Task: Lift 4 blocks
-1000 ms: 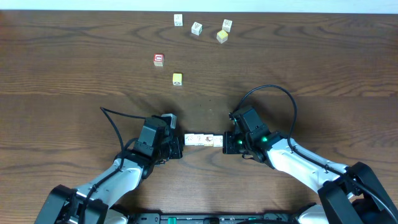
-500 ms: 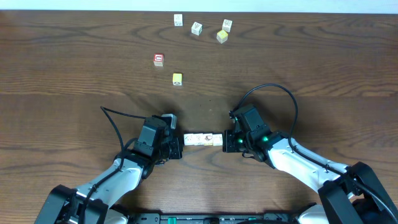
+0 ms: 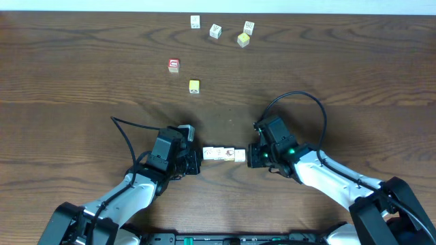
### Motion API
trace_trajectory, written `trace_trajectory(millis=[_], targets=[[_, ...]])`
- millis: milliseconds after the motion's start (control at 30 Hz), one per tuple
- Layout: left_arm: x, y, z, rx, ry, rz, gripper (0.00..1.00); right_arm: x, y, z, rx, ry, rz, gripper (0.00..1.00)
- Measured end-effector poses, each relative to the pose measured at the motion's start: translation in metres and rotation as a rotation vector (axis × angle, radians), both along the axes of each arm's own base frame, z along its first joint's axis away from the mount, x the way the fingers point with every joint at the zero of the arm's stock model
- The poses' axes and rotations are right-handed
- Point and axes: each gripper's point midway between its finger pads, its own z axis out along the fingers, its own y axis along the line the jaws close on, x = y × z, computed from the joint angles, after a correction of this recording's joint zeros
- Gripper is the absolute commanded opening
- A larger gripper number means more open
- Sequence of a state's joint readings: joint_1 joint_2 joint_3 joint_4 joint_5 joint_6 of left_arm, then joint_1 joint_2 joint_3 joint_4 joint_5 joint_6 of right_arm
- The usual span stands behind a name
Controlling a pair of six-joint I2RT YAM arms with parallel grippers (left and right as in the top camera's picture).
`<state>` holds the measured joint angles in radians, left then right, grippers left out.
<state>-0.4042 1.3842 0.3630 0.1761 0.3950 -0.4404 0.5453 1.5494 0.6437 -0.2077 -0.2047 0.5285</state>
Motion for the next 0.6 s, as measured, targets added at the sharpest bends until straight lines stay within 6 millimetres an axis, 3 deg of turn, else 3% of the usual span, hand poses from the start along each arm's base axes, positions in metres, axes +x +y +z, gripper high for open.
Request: trace_trajectory(millis=[600], targets=[[0.0,0.0,0.0,-0.002,0.001,-0.002,0.07,0.001,0.013,0.007,0.066,-0.013,0.041,0.01]])
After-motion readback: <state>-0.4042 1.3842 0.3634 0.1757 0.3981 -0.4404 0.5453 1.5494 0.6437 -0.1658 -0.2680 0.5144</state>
